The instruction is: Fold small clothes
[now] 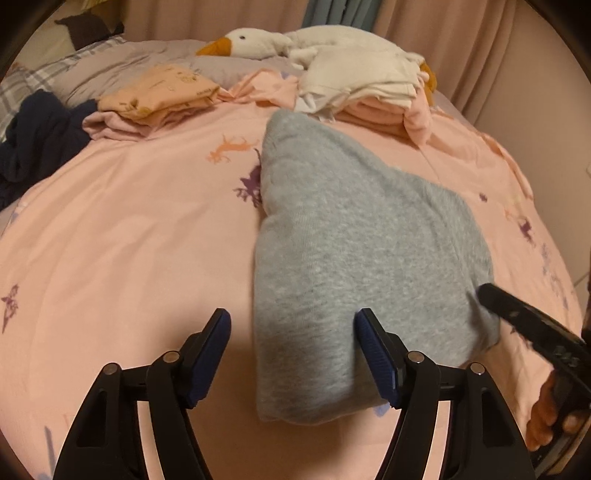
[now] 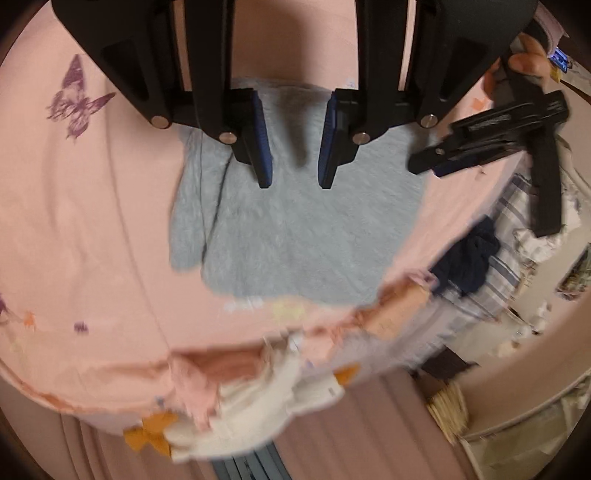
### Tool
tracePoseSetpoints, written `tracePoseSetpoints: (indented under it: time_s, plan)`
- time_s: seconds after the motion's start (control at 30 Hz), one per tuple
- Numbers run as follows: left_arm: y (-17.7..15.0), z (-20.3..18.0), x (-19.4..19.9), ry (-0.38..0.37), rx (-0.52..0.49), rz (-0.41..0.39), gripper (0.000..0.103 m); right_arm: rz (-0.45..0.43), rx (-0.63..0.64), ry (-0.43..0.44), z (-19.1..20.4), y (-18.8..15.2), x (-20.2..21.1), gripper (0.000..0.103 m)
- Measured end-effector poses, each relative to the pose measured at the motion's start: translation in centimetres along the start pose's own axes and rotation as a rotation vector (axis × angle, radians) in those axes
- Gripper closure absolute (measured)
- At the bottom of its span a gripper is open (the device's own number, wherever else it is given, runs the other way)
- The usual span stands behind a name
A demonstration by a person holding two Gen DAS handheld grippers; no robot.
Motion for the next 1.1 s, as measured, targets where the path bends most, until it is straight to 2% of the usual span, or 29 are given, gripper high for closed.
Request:
tracePoseSetpoints:
  time_s: [0.1, 0.2, 0.27, 0.37, 0.4, 0.43, 0.5, 0.6, 0.67, 0.8, 0.87, 0.93, 1.1]
  plan:
    - [-0.6, -0.3, -0.5, -0.001, -0.011, 0.012, 0.033, 0.059, -0.001, -0.053, -0.9, -1.3, -1.7, 0.083]
    - [-0.4, -0.2, 0.3, -0.004, -0.008, 0.009, 0.033, 0.045, -0.017, -0.044, -1.1, -1.1, -1.2, 0.083]
    - [-0.4, -0.5, 1.0, -0.003, -0.028, -0.002, 0.033, 0.019, -0.006, -0.014, -0.4, -0.6, -0.1, 0.078]
    - [-1.2, -0.7, 0.8, 0.001, -0.042, 0.016, 0.033, 0.002, 0.021, 0.006, 0.2, -0.6, 1.1, 0.078]
    - [-1.5, -0.6, 0.5, 0.003, -0.031, 0.033, 0.033, 0.011, 0.027, -0.001, 0.1, -1.0, 1.1, 0.079]
    - [-1.7, -0.6, 0.6, 0.001, -0.020, 0.042, 0.033, 0.034, 0.034, -0.022, -0.1, -1.5, 0.7, 0.084]
    - [-1.6, -1.0, 1.5, 0.002, -0.021, 0.031, 0.033, 0.071, 0.020, -0.047, -0.5, -2.2, 0.3, 0.084]
    - [-1.0, -1.8, 4.3, 0.044, -0.069, -0.016, 0.033, 0.037, 0.057, -0.040, 0.9, -1.5, 2.3, 0.072]
    - [-0.7, -2.1, 5.7, 0.046, -0.071, -0.024, 0.033, 0.029, 0.077, -0.048, 1.7, -1.3, 3.9, 0.042]
    - [-0.3, -2.8, 8.6, 0.029, -0.054, -0.008, 0.031, 0.003, 0.120, -0.077, 3.1, -0.8, 7.0, 0.030]
    - [-0.2, -3.0, 10.3, 0.067, -0.063, -0.024, 0.023, -0.010, 0.130, -0.079, 3.9, -0.6, 8.6, 0.013]
    - [-0.1, -3.1, 11.8, 0.092, -0.068, -0.048, 0.021, -0.028, 0.131, -0.074, 4.3, -0.3, 10.0, 0.002]
    - [-0.2, -3.2, 15.0, 0.105, -0.059, -0.065, 0.018, -0.071, 0.169, -0.090, 5.6, 0.4, 13.2, 0.000]
Point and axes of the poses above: each gripper's, at about its wrist camera, not at the fingertips, and x roughly against the way its jaws point, z to its left, y to its top, the point moved 5 cm from there along -x, roughly the way its jaws point, and after that the axes turned 15 degrees about -z, right-handed, at the moved point
